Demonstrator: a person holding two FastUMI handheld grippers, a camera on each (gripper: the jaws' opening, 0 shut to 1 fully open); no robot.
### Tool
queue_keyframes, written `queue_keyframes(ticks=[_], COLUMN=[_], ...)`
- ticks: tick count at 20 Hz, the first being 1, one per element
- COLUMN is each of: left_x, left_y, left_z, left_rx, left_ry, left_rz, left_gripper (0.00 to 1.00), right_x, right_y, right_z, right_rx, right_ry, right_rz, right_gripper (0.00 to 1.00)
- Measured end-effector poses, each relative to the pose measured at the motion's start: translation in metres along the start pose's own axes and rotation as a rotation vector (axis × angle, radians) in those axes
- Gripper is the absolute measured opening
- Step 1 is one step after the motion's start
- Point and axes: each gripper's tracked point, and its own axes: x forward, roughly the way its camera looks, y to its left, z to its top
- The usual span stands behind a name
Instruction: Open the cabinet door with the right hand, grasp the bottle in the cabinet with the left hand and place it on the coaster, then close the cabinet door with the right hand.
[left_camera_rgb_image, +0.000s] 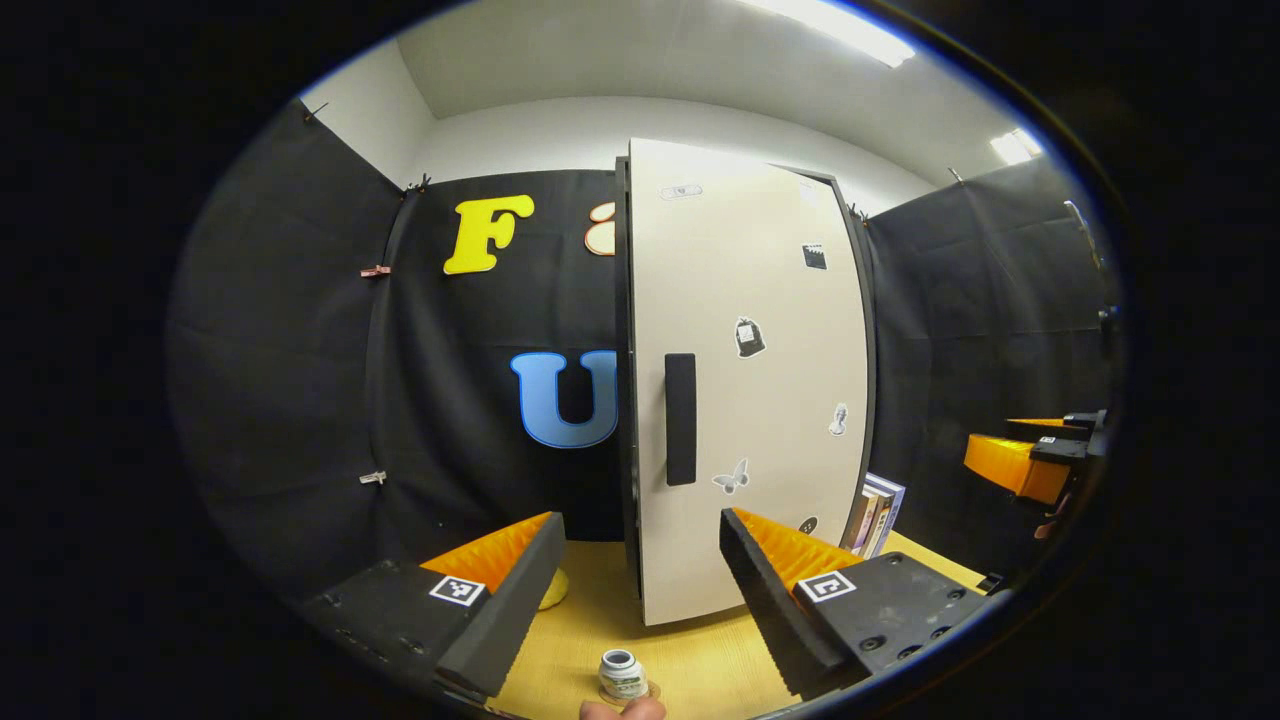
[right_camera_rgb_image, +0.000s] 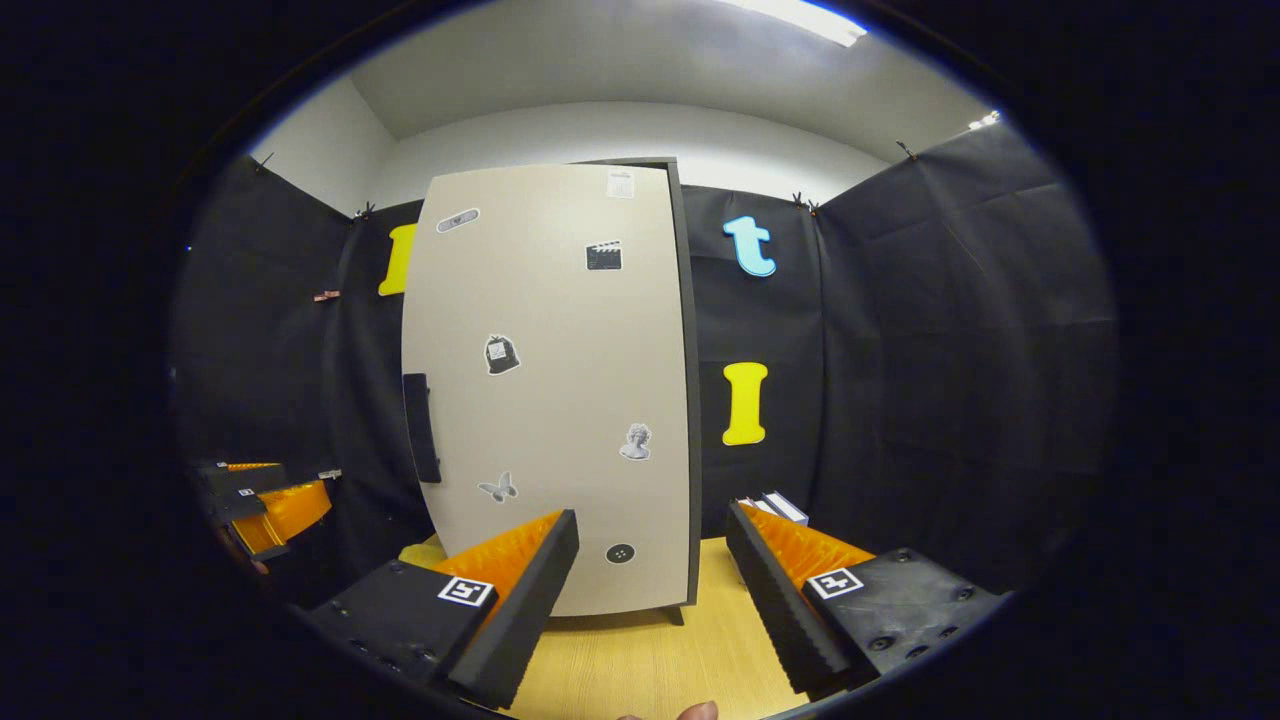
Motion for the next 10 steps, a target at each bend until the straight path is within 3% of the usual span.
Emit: queue_keyframes(ticks=[10], left_x=[0.0006], left_y=[0.0007], left_z=[0.0000], left_rx=[0.003], left_ry=[0.005], left_rz=[-0.003], left_gripper=[0.97], right_x=[0.0005], right_y=[0.0019], right_z=[-0.0015], right_rx=[0.006], right_ry=[0.008], right_rz=[0.004], right_gripper=[0.98])
